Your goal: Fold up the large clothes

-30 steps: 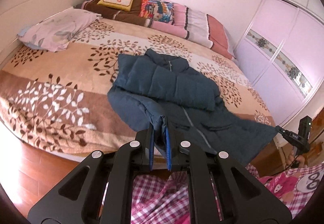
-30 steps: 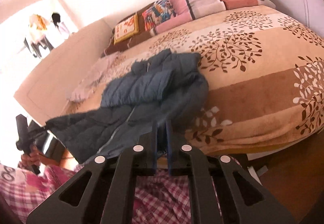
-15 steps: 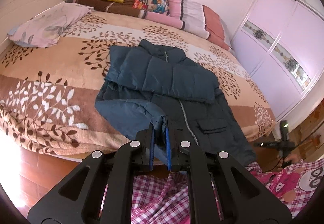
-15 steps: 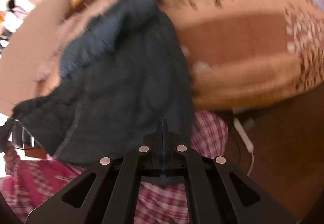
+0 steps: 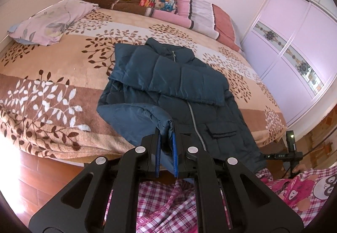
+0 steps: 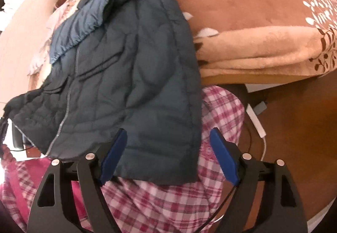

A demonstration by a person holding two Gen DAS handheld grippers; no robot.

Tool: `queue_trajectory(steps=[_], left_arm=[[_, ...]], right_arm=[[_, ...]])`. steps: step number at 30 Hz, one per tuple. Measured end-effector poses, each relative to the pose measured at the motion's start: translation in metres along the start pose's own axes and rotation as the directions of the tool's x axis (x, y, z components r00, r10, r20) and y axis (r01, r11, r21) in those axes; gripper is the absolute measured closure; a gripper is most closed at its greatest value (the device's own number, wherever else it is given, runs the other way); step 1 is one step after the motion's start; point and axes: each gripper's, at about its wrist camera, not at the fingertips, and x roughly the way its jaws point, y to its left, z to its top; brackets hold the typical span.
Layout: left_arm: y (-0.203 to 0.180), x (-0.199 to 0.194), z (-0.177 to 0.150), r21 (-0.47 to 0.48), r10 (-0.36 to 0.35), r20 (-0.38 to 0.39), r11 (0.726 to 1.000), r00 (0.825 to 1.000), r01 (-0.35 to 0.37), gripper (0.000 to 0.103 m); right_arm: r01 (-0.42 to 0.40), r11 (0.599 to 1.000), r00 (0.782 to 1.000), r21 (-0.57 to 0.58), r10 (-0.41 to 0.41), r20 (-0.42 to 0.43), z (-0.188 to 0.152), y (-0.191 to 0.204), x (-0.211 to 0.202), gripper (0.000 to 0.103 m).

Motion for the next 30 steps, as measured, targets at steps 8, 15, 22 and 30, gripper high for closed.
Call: queue_trajectory(steps=[8, 15, 22, 30], left_arm=[[0.0, 0.002, 0.0, 0.001, -0.003, 0.001, 1.0, 1.0, 0.003, 0.094], [0.0, 0.0, 0.0, -0.001, 0.001, 0.013, 1.0, 1.0, -0.001, 0.094], [0.003, -0.026, 0.005, -0.012, 0.014, 0.079, 1.0, 0.997, -0.013, 0.094], [0.011, -0.055, 0.011, -0.042, 0.023, 0.144, 0.999, 0.989, -0.017, 0.094]], right_arm=[[-0.042, 0.997, 0.999, -0.059, 0.041, -0.014, -0.006, 0.008, 0.009, 0.064], [-0.203, 0.977, 0.971, -0.063, 0.209, 0.111, -0.004, 0.015, -0.028, 0.095], [-0.374, 0.923, 0.879, -0.085, 0.383, 0.283, 0.006, 0.025, -0.09, 0.095], [-0.46, 0.883, 0.815, -0.099, 0.464, 0.346, 0.005, 0.028, -0.124, 0.095]])
